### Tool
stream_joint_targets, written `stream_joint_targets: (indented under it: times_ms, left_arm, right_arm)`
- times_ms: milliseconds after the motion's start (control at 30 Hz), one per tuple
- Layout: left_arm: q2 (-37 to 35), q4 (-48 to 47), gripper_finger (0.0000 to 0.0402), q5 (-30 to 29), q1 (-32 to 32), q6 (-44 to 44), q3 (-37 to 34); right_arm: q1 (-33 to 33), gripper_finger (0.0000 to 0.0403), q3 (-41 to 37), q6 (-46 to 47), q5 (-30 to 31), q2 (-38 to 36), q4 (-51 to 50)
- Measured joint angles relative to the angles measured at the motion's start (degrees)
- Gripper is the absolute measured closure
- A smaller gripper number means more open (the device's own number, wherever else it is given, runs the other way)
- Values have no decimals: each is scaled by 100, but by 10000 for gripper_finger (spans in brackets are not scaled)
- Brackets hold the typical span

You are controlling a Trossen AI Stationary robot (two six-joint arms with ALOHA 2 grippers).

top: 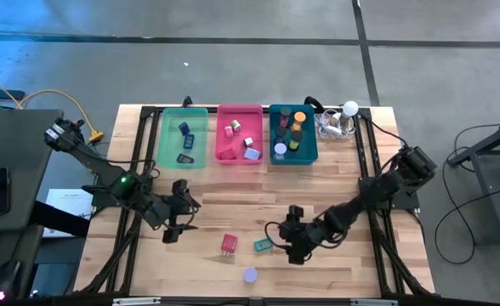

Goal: Pick & Place Office items
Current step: Put the blue digital timer into the green bin

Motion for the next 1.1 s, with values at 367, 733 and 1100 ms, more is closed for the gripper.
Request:
stream_joint_targets:
  times_ms: [367,733,1100]
  left_arm:
    - [445,112,86,-122,82,41,-2]
    - [749,150,86,-120,123,321,-2]
    - [725,154,86,181,-208,476,-2]
  right_arm:
    - [-108,116,-47,-220,-213,2,-118]
    - [-456,117,-59,-212,-724,-127,22]
    - [-306,117,-47,-225,9,-108,107]
